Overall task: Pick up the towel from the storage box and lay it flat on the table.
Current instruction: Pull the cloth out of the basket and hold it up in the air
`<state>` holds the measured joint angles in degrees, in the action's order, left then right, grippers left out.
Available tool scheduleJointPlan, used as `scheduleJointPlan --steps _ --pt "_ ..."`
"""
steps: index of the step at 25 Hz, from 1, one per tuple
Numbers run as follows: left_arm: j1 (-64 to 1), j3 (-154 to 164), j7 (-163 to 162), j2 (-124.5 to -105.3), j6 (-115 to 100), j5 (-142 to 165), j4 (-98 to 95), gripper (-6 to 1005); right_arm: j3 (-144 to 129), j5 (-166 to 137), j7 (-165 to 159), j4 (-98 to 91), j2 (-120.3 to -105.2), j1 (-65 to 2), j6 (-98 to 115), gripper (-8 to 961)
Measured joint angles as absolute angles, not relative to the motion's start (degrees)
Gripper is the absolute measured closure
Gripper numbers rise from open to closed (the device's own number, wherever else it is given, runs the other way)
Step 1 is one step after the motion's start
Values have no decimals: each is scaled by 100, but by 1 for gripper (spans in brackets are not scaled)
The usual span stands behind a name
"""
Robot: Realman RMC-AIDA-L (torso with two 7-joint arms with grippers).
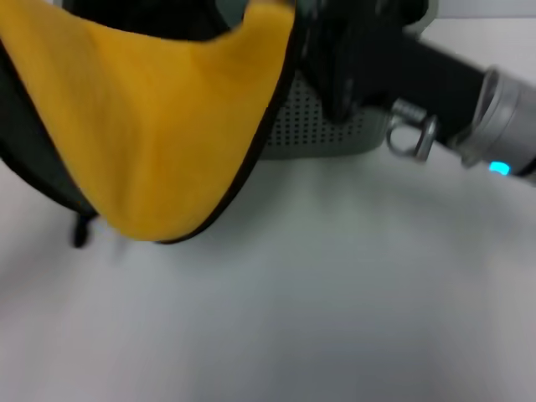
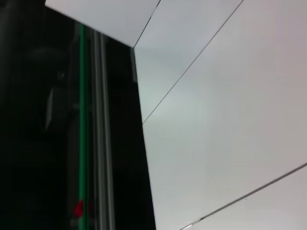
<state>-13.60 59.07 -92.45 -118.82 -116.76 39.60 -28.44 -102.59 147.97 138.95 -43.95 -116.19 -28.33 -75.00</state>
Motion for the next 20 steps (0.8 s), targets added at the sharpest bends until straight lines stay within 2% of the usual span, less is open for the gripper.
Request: scheduleJointPlan --steps 12,20 --pt "-1701 5906 -9522 -11911 -11677 3052 -2880 989 -10906 14786 14147 -3227 -11619 -2933 -7361 937" --pt "-1794 5885 -9564 -11972 -11659 2566 -2989 988 -10966 15027 14247 -3083 -11619 -2608 -6908 693"
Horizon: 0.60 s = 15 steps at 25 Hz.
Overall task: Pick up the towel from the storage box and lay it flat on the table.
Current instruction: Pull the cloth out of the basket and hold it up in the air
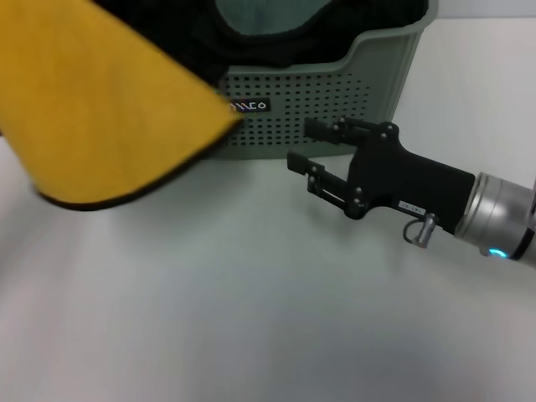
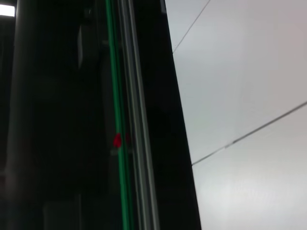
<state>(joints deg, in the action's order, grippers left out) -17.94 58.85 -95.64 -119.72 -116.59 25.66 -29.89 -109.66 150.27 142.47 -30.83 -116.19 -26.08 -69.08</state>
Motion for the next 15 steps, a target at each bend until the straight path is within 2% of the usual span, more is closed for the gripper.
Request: scheduleJointPlan --steps 5,11,15 --pt "-1902 5870 -9522 -11975 -11654 2408 -2937 988 -11049 15023 14448 -2849 -11619 -2596 -6864 558" --pt "-2168 5871 -9329 -11991 -11644 2288 -2526 988 -11693 15031 15269 -3311 -11614 -2559 -6542 315" --pt "-2287 5872 -9269 -11991 -11644 2274 -2355 988 -12279 15042 16109 -4035 -11620 -2566 -5729 314"
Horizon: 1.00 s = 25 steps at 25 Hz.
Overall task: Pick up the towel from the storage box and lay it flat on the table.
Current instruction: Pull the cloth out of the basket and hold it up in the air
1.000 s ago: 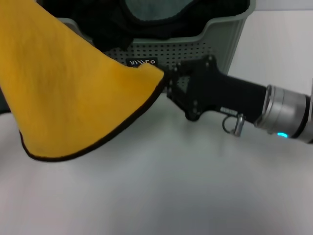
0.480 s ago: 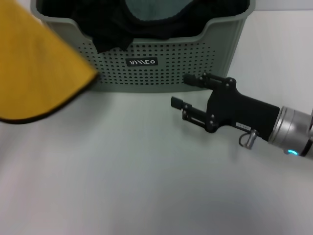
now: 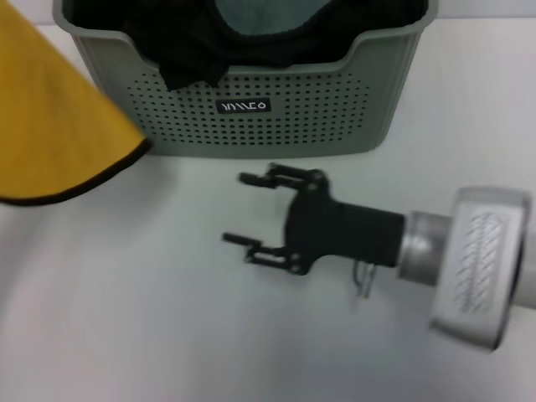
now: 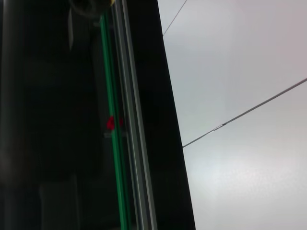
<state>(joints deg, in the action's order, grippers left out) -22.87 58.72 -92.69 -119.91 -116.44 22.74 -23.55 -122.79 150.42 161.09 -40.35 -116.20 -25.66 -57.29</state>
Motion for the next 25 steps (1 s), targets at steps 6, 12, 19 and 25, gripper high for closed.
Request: scheduleJointPlan --steps 6,12,19,25 --pt "-2399 5904 -9266 -12009 -11644 2274 -2262 988 -12653 15008 17129 -5169 -11619 -2479 -4581 313" --pt "-2435 5907 -9268 -12032 -11645 2274 -2249 988 -12379 14679 17137 -5536 -11619 -2562 -4393 317" --pt "-2703 5922 -9384 -12050 -11646 2277 -2177 988 -12235 14232 17141 -6029 -11620 -2760 -3702 318" --pt "-2889 5926 -9406 -12054 -11646 2235 -2128 988 -12394 13999 17144 -6075 -11619 -2910 -3434 318"
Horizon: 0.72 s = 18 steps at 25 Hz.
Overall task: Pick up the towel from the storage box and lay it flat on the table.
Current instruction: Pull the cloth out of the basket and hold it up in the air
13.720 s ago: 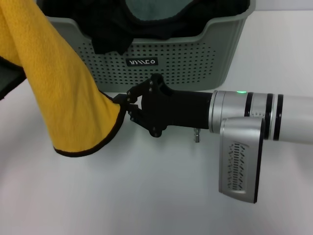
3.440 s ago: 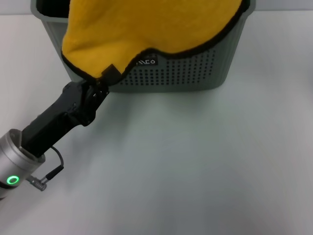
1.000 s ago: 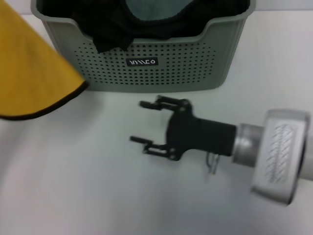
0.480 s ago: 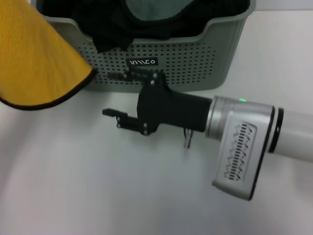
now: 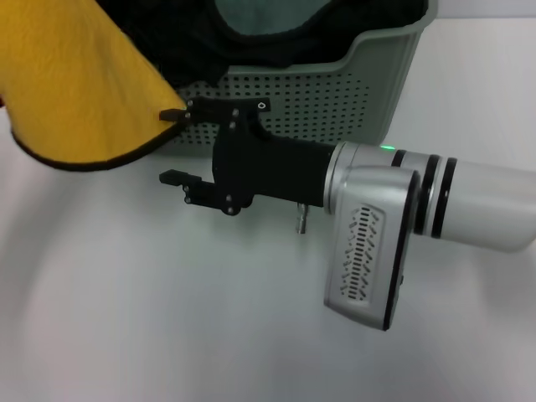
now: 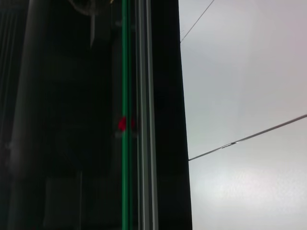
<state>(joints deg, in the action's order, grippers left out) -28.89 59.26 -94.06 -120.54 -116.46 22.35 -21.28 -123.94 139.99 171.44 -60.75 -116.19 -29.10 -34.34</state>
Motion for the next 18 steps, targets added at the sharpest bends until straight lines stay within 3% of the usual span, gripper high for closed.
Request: scheduleJointPlan --steps 18 --pt "-2922 7257 -9735 -12059 -11636 869 -2143 988 -12233 13705 17156 -6318 -11619 -3176 -2959 317"
